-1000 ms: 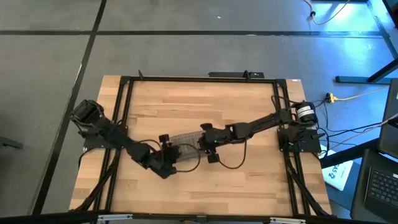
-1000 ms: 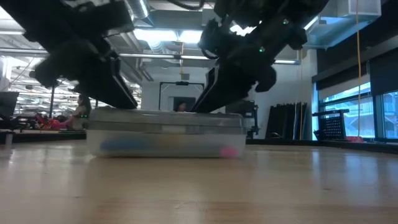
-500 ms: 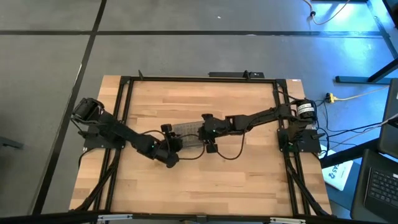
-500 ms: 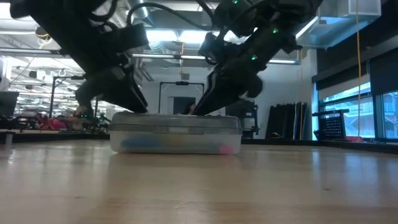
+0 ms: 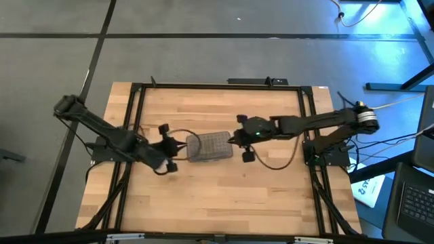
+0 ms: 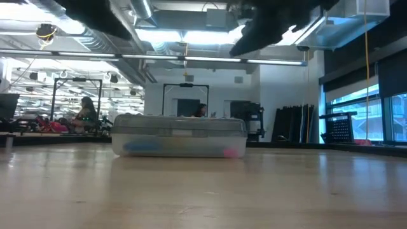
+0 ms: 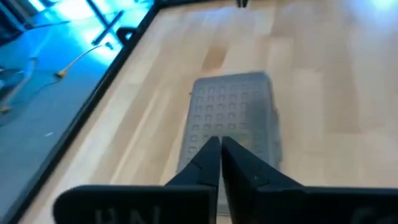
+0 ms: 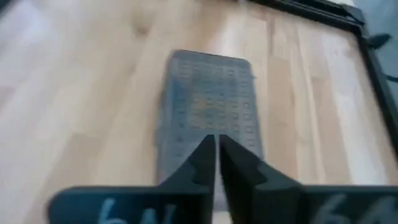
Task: Pack school essentials
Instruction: Return to Home Position
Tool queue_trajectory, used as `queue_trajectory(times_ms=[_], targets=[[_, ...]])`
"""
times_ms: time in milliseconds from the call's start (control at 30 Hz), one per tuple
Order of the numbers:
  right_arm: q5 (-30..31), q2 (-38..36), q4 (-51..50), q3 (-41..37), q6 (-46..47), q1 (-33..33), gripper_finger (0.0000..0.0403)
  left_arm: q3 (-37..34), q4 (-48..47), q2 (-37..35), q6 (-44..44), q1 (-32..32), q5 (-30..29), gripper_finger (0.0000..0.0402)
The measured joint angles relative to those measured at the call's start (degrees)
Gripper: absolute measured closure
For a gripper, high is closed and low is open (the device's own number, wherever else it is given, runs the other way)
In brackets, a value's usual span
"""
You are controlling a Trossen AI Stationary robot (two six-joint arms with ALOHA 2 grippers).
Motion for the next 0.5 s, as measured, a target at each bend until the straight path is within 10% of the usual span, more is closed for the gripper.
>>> queue_trajectory(times_ms=[500], targets=[[-1.98,-30.64,25.56,-30.54,9.34,0.42,0.0397,-23.54,26.8,-28.98,11.09,-2.81,5.33,0.0401]])
